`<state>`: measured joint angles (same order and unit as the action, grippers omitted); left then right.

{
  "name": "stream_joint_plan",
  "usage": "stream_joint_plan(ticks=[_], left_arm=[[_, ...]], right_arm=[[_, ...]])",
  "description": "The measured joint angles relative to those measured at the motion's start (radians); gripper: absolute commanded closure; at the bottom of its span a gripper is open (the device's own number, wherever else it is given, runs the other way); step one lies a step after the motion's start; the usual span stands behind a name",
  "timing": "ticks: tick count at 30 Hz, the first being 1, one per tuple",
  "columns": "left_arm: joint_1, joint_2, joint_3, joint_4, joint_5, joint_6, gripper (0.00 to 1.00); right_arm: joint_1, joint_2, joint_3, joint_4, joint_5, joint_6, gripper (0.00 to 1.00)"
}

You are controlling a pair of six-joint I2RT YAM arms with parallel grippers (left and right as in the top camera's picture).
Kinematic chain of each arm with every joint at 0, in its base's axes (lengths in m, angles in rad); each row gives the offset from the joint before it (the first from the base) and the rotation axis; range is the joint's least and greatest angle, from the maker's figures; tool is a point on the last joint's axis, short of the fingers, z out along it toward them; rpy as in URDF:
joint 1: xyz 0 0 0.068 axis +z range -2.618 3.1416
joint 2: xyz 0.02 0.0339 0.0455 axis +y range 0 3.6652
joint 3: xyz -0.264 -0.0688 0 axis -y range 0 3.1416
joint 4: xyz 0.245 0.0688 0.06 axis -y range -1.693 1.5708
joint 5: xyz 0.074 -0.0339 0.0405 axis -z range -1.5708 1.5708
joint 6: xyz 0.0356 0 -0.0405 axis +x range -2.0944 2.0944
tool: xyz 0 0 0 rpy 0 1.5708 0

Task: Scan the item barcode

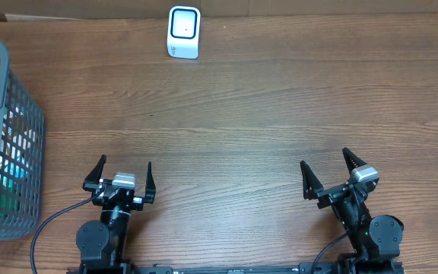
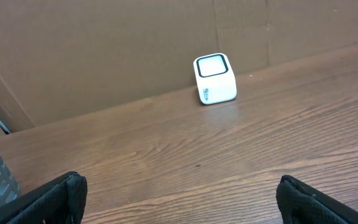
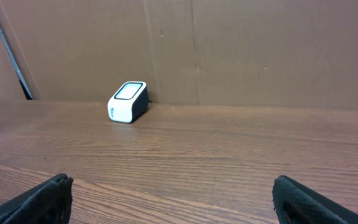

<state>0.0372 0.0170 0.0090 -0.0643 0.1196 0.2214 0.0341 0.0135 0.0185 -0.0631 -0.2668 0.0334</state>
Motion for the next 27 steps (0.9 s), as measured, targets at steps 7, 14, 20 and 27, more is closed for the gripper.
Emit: stream_joint_plan(ticks=[7,14,20,27], left_arm=[[0.0,0.0,0.0,0.0,0.0,0.0,0.0],[0.0,0.0,0.0,0.0,0.0,0.0,0.0],[0.0,0.0,0.0,0.0,-0.005,0.017,0.01],[0.0,0.0,0.0,0.0,-0.008,0.018,0.0]], right_arm=[[0.0,0.0,0.0,0.0,0.0,0.0,0.0],[0.0,0.0,0.0,-0.001,0.0,0.0,0.0],[0.0,0.0,0.0,-0.001,0.001,0.0,0.0],[0.0,0.0,0.0,-0.001,0.0,0.0,0.0]])
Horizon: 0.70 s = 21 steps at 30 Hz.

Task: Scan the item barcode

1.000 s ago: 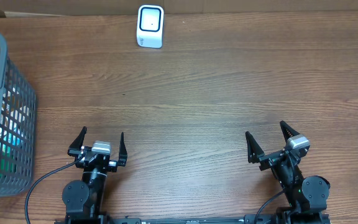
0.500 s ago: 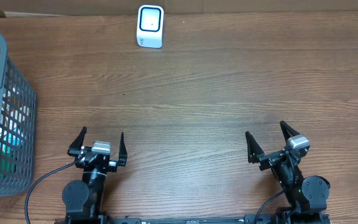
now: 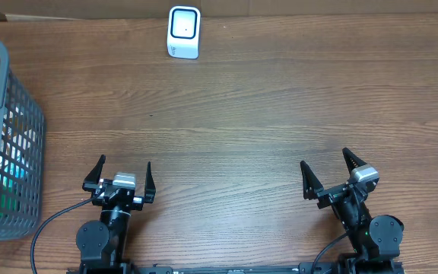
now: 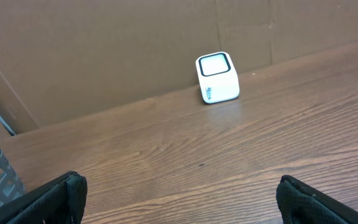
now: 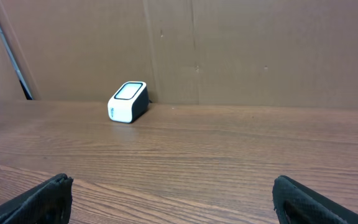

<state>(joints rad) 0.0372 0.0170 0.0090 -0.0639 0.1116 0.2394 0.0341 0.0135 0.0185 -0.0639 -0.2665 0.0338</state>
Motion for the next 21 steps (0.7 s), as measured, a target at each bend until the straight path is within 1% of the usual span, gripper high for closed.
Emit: stream_joint_plan(ticks=[3,7,11,14,17,19,21], left_arm=[[0.002,0.0,0.0,0.002,-0.009,-0.016,0.0],[0.004,0.0,0.008,0.002,-0.045,-0.089,0.0],[0.004,0.036,0.084,-0.014,-0.056,-0.132,0.0],[0.004,0.126,0.182,-0.031,-0.057,-0.146,0.0],[0.004,0.284,0.338,-0.074,-0.061,-0.164,0.0],[0.004,0.388,0.448,-0.137,-0.061,-0.183,0.0],[0.004,0.527,0.613,-0.246,-0.06,-0.201,0.0]], right_arm=[[0.0,0.0,0.0,0.0,0.0,0.0,0.0],[0.0,0.0,0.0,0.0,0.0,0.0,0.0],[0.0,0.0,0.0,0.001,0.0,0.0,0.0],[0.0,0.0,0.0,0.001,0.0,0.0,0.0],[0.0,-0.001,0.0,0.002,0.0,0.0,0.0],[0.0,-0.001,0.0,0.002,0.0,0.0,0.0],[0.0,-0.002,0.0,0.002,0.0,0.0,0.0]])
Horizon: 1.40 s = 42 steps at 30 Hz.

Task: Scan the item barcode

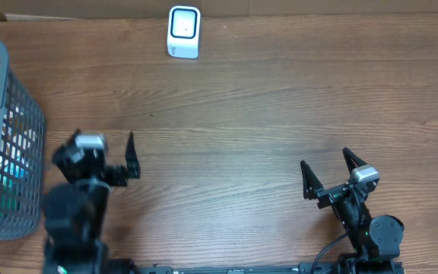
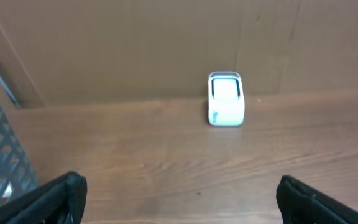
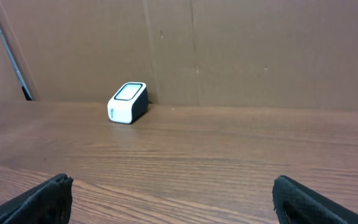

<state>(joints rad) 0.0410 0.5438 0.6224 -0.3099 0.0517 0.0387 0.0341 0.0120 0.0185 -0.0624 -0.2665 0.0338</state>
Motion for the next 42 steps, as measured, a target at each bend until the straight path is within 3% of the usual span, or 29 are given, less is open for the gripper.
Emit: stream_joint_plan(ticks=[4,6,8,9,11,20,28,33,42], left_arm=[[0.0,0.266,0.356,-0.253,0.005,-0.031,0.0],[0.0,0.488,0.7,-0.522,0.045,-0.047,0.0],[0.0,0.606,0.891,-0.703,0.066,-0.051,0.0],[0.0,0.708,1.058,-0.766,0.085,-0.055,0.0],[0.0,0.789,1.164,-0.821,0.098,-0.062,0.0],[0.05,1.014,1.256,-0.78,0.137,-0.127,0.0],[0.446,1.017,1.498,-0.764,0.009,-0.301,0.02],[0.719,1.038,1.497,-0.794,-0.028,-0.366,0.13],[0.806,1.291,1.326,-0.792,-0.042,-0.37,0.12]], right_arm=[[0.0,0.0,0.0,-0.001,0.0,0.0,0.0],[0.0,-0.001,0.0,-0.001,0.0,0.0,0.0],[0.0,-0.002,0.0,0.001,0.0,0.0,0.0],[0.0,-0.002,0.0,0.0,0.0,-0.001,0.0],[0.0,-0.002,0.0,-0.001,0.0,0.0,0.0],[0.0,-0.002,0.0,0.0,0.0,0.0,0.0],[0.0,-0.002,0.0,0.0,0.0,0.0,0.0],[0.0,-0.002,0.0,0.0,-0.006,0.0,0.0],[0.0,-0.002,0.0,0.0,-0.007,0.0,0.0]])
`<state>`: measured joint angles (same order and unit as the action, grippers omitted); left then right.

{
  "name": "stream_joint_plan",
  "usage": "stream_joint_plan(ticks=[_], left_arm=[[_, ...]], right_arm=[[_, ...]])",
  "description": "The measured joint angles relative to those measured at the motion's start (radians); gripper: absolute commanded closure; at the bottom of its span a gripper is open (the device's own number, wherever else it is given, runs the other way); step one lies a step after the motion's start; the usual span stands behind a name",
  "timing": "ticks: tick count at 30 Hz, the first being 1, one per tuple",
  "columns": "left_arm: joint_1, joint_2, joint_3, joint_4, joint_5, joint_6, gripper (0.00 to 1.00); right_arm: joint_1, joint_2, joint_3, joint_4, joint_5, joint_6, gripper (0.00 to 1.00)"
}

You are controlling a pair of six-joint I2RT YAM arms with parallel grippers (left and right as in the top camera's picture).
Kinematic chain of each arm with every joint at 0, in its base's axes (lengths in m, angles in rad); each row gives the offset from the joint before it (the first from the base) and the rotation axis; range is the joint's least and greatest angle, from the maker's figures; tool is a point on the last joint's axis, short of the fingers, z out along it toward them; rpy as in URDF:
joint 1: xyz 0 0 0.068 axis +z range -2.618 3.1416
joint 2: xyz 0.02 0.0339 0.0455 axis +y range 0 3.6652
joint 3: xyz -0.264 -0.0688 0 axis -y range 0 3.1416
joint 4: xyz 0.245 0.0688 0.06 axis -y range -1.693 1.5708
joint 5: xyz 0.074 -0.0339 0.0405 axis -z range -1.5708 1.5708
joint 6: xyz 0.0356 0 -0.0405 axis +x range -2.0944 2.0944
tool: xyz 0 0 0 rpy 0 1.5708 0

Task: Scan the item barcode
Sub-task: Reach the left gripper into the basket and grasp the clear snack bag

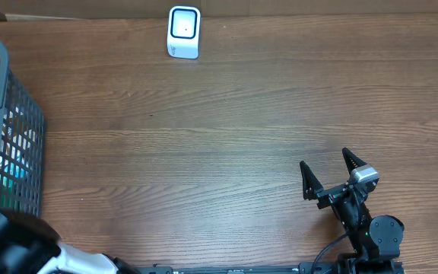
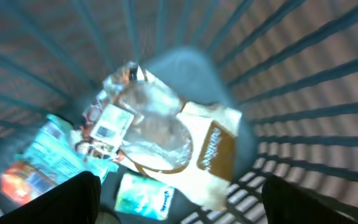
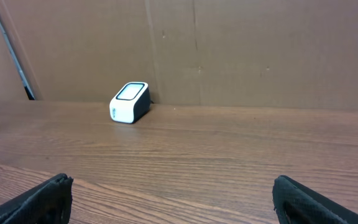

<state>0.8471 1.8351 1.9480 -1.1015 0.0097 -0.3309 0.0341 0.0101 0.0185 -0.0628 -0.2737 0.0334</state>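
The white barcode scanner point(image 1: 182, 32) stands at the table's far edge, and shows again as the scanner point(image 3: 129, 102) in the right wrist view. Items lie in the grey wire basket point(image 1: 23, 144) at the left. My left gripper point(image 2: 179, 208) hangs open above the inside of the basket point(image 2: 303, 81), over a brown-and-white bag point(image 2: 185, 140), a teal packet point(image 2: 143, 196) and a light blue packet point(image 2: 48, 149). This view is blurred. Only the blurred left arm point(image 1: 14, 243) shows overhead. My right gripper point(image 1: 325, 160) rests open near the front right.
A brown cardboard wall point(image 3: 260, 50) closes the back of the table behind the scanner. The wooden table point(image 1: 242, 129) runs between the basket and the right arm.
My left arm has moved from beside the basket, facing the scanner, to over the basket, its camera now looking down on the items inside. The right arm has not moved.
Both grippers first rested open at the table's front, facing the scanner, and stayed so at the second moment. Then the left arm stood raised and further left, near the basket. Now it looks down into the basket, open.
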Motion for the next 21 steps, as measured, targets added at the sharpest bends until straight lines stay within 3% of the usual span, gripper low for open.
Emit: stream_joint_plan(ticks=[12,21], left_arm=[[-0.008,0.273,-0.066,0.153,0.06,0.22,0.05],[-0.049,0.387,-0.07,0.212,0.084,0.282,0.0]], right_arm=[[0.0,0.0,0.0,0.001,0.0,0.0,0.0],[0.0,0.0,0.0,0.0,0.0,0.0,0.0]])
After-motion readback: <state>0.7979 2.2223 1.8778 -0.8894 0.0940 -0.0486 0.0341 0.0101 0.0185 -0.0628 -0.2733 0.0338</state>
